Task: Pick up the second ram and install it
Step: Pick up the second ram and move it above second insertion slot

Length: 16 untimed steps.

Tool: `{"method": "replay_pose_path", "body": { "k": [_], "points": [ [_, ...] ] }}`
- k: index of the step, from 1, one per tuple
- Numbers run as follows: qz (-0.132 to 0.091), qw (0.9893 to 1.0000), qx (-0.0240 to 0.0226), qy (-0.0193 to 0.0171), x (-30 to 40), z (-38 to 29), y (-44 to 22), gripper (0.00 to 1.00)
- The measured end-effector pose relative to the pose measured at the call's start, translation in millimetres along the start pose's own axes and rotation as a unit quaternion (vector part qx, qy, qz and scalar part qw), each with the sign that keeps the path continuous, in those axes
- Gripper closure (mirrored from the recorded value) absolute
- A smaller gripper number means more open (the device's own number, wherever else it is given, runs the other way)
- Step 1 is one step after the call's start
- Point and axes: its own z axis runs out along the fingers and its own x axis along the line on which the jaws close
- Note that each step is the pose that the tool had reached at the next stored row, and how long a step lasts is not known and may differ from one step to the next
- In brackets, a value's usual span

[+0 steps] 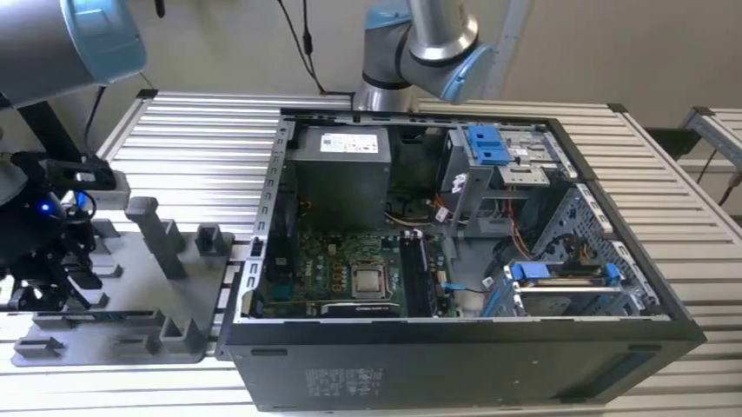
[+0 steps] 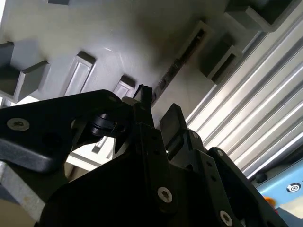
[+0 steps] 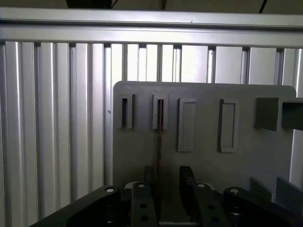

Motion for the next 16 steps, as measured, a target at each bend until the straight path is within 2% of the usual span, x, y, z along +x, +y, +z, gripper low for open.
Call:
{"method": "replay_pose_path", "body": {
  "k": [10,16],
  "points": [
    [0.000,1.0000,0.0011,0.0000,0.2,17.6,0.6,0.64],
    [-0.003,1.0000,0.0012,0.0003,0.3,25.1,0.6,0.64]
  ]
}}
